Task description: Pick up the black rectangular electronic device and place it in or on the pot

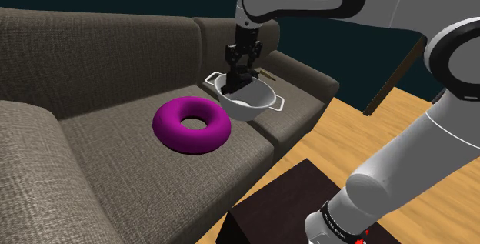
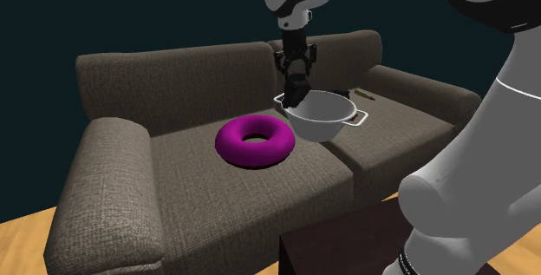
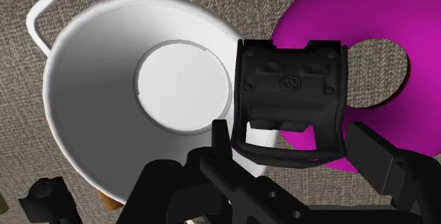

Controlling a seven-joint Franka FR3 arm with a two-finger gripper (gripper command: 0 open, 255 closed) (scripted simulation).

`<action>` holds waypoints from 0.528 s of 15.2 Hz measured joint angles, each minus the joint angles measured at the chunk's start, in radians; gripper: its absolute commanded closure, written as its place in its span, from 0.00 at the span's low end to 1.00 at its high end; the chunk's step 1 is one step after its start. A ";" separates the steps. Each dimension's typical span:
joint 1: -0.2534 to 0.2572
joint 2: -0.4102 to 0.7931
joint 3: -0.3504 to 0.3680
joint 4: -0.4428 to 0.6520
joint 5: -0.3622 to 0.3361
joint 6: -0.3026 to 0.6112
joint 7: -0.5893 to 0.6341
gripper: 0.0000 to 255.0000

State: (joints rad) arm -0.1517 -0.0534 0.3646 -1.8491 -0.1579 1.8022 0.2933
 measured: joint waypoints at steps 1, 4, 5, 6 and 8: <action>-0.010 -0.001 -0.011 0.002 0.000 0.001 -0.021 1.00; -0.042 0.000 -0.048 0.007 -0.001 0.008 -0.090 1.00; -0.055 -0.002 -0.061 0.001 -0.001 0.017 -0.115 1.00; -0.066 -0.009 -0.074 -0.012 0.001 0.027 -0.139 1.00; -0.087 0.003 -0.098 0.013 -0.002 0.021 -0.183 1.00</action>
State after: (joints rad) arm -0.2383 -0.0501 0.2670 -1.8364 -0.1602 1.8229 0.1099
